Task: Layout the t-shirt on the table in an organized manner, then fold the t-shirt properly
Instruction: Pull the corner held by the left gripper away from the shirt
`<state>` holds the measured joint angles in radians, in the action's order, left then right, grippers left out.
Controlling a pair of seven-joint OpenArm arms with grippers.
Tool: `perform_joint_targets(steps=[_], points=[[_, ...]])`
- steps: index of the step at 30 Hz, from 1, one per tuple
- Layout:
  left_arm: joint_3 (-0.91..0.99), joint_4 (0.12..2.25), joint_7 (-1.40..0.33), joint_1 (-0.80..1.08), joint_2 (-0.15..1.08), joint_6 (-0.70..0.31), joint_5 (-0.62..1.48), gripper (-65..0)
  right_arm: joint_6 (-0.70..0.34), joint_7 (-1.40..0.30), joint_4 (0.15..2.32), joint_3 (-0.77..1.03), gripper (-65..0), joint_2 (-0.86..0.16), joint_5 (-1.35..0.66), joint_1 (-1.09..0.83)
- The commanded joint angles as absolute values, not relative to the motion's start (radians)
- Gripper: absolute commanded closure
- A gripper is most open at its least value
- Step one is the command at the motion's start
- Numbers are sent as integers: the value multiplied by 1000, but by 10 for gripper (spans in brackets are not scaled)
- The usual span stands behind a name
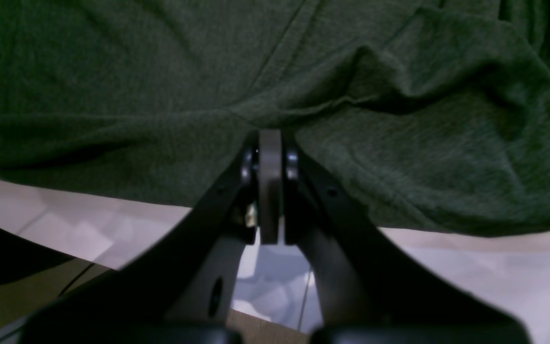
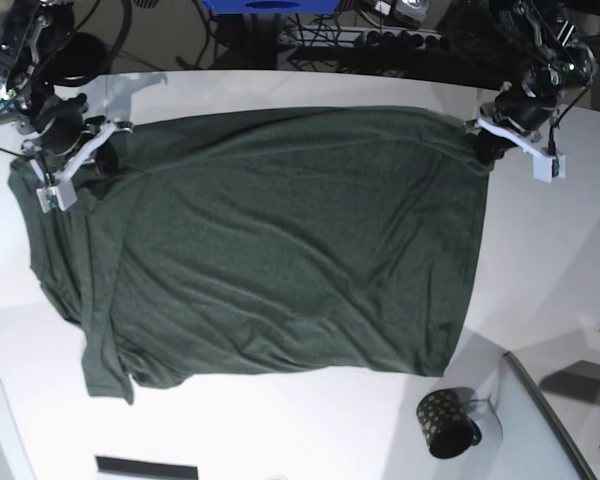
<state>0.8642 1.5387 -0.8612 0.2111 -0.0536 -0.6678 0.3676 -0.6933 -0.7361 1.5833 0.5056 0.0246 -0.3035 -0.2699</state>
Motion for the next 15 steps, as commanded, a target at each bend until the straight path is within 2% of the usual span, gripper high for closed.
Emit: perform_joint_targets(steps=[1, 11, 15], points=[[866, 1541, -845, 194, -44, -656, 383, 0, -698, -720, 1596, 506, -6, 18, -315, -268], [845, 1420, -845, 85, -42, -636, 383, 0, -698, -723, 1596, 506, -6, 18, -315, -269], [831, 1385, -845, 62, -42, -576, 389, 0, -698, -725, 1596, 506, -6, 18, -315, -269]])
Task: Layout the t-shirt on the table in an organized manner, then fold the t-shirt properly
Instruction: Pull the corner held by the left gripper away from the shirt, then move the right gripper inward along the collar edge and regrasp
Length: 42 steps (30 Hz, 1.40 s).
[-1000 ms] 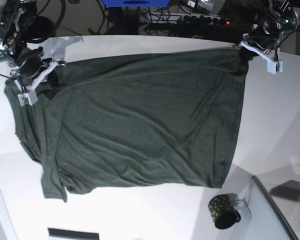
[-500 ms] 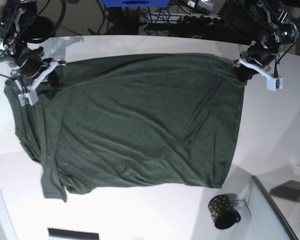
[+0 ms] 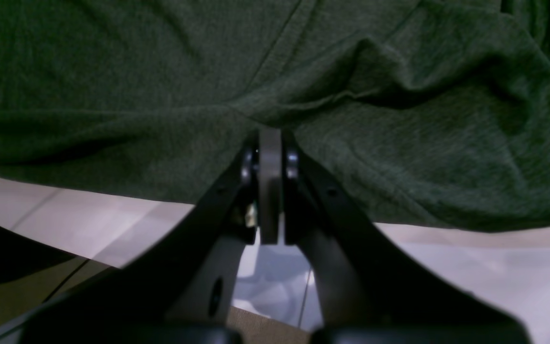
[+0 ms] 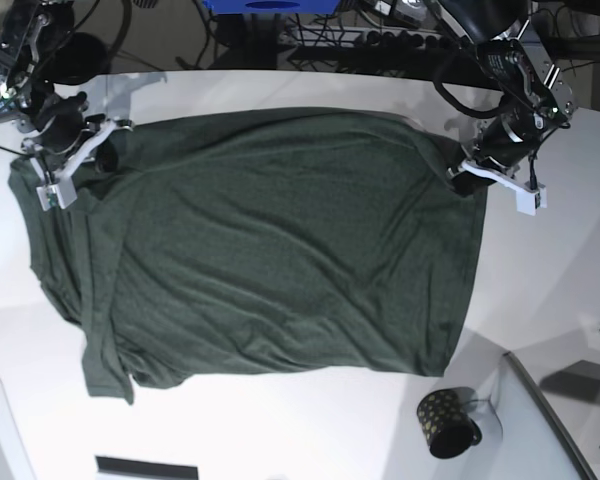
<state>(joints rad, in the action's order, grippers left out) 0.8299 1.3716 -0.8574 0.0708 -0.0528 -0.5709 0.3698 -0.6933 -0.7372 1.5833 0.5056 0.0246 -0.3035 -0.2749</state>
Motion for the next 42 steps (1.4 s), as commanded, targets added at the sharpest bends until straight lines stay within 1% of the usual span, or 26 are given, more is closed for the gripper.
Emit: perform_joint_targets(steps=[1, 15, 19, 23, 24, 30, 31, 34, 35, 37, 40, 42], points=[[832, 1379, -843, 54, -42, -572, 389, 0, -698, -725, 1596, 506, -6, 18, -315, -269], [840, 1345, -832, -8, -48, -564, 390, 0, -698, -725, 1598, 503, -2, 15, -314, -298], [840, 1345, -762, -10, -48, -478, 390, 0, -698, -727, 1598, 503, -2, 4, -314, -298], [840, 1339, -757, -1, -48, -463, 390, 0, -698, -725, 1598, 503, -2, -1, -314, -298], [840, 1340, -756, 4, -48, -463, 392, -23, -698, -725, 1598, 503, -2, -1, -314, -298], [840, 1353, -754, 30, -48, -463, 392, -253, -698, -727, 1598, 503, -2, -1, -314, -298], [840, 1357, -754, 36, -47, -463, 392, -299, -698, -727, 1598, 503, -2, -1, -314, -298], [881, 1357, -753, 41, -45, -464, 392, -398, -698, -727, 1598, 503, -2, -2, -314, -298], [911, 1357, -753, 39, -47, -466, 392, -420, -698, -727, 1598, 503, -2, -2, -314, -298], [961, 1357, -753, 33, -47, -466, 392, -436, -698, -727, 1598, 503, -2, -2, -314, -300], [1018, 1388, -753, 42, -44, -467, 392, -436, -698, -723, 1606, 489, -2, -2, -314, -320], [1061, 1445, -753, 81, -44, -470, 392, -436, -698, -719, 1626, 430, -2, -28, -314, -341]])
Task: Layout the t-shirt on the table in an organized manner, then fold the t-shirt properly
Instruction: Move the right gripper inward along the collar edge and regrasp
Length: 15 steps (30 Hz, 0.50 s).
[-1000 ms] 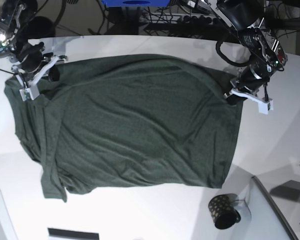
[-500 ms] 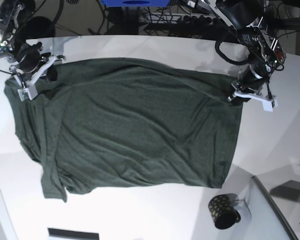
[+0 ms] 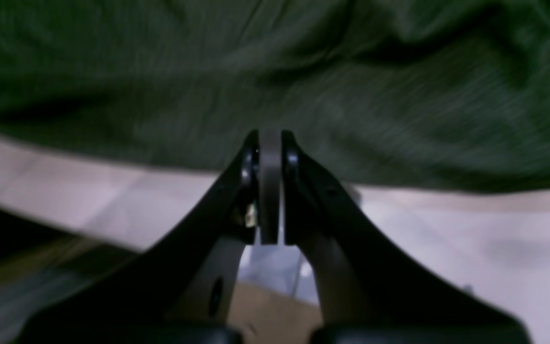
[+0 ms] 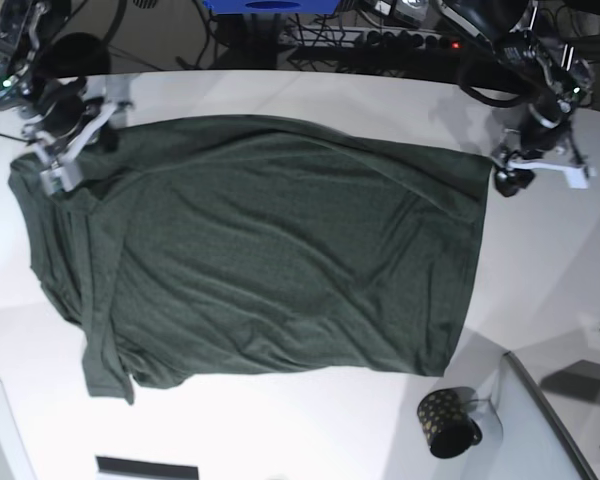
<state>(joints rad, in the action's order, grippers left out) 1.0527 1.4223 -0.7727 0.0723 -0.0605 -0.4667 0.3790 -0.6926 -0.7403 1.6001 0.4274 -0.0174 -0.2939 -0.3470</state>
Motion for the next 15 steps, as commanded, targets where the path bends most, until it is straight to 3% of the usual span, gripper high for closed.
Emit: perform_joint_targets(steps=[1, 6, 8, 11, 15], points=[[1082, 1469, -753, 97, -44, -479, 392, -434, -698, -719, 1638, 390, -2, -45, -314, -354], [1202, 1544, -753, 197, -39, -625, 390, -405, -698, -639, 1650, 139, -3, -108, -314, -372], [1230, 1547, -753, 239, -18, -648, 389, -278, -698, -633, 1647, 87, -3, -104, -314, -358], [1244, 1541, -753, 292, 2, -651, 389, 0, -698, -634, 1636, 2, -5, -102, -314, -323], [1244, 1543, -753, 335, 10, -651, 389, 0, -698, -631, 1578, -116, -3, -110, -314, -274]])
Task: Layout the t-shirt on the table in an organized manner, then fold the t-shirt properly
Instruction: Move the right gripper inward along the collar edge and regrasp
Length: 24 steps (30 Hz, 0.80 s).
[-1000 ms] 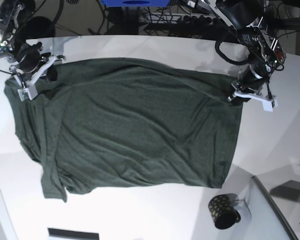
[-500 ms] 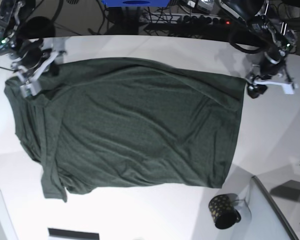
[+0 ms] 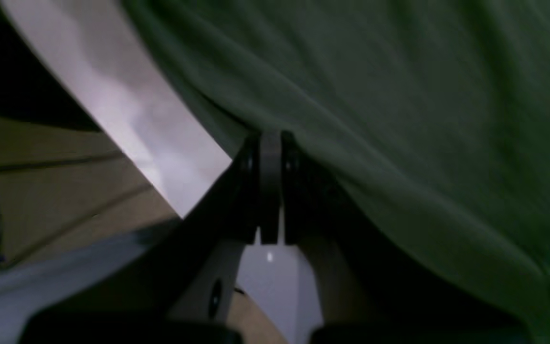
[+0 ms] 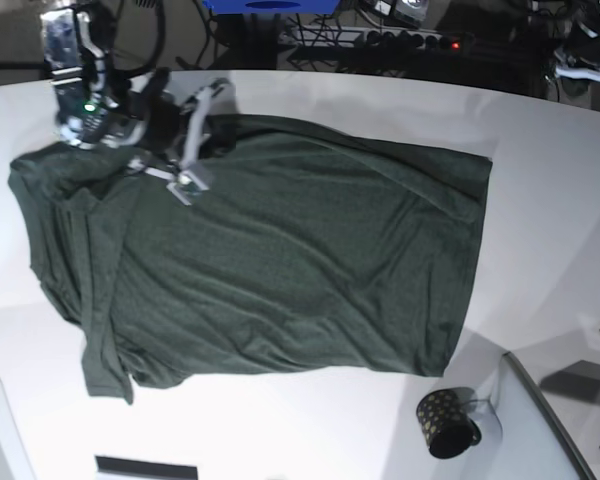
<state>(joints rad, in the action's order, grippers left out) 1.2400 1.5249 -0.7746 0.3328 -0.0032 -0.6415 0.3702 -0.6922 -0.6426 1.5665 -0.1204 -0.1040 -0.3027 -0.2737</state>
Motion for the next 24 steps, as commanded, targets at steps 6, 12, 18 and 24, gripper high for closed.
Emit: perform_joint_targets(steps=[6, 12, 18, 24], points=[[1245, 1549, -753, 348, 10, -651, 390, 0, -665, -630, 1504, -136, -3, -110, -314, -254], [1245, 1543, -753, 348, 8, -651, 389, 0, -665, -628, 1440, -130, -3, -110, -314, -217], [1242, 1543, -753, 348, 8, -651, 386, 0, -665, -628, 1348, -127, -3, -107, -314, -145], [1244, 1541, -753, 348, 10, -651, 384, 0, -664, -627, 1288, -105, -3, -107, -315, -71]])
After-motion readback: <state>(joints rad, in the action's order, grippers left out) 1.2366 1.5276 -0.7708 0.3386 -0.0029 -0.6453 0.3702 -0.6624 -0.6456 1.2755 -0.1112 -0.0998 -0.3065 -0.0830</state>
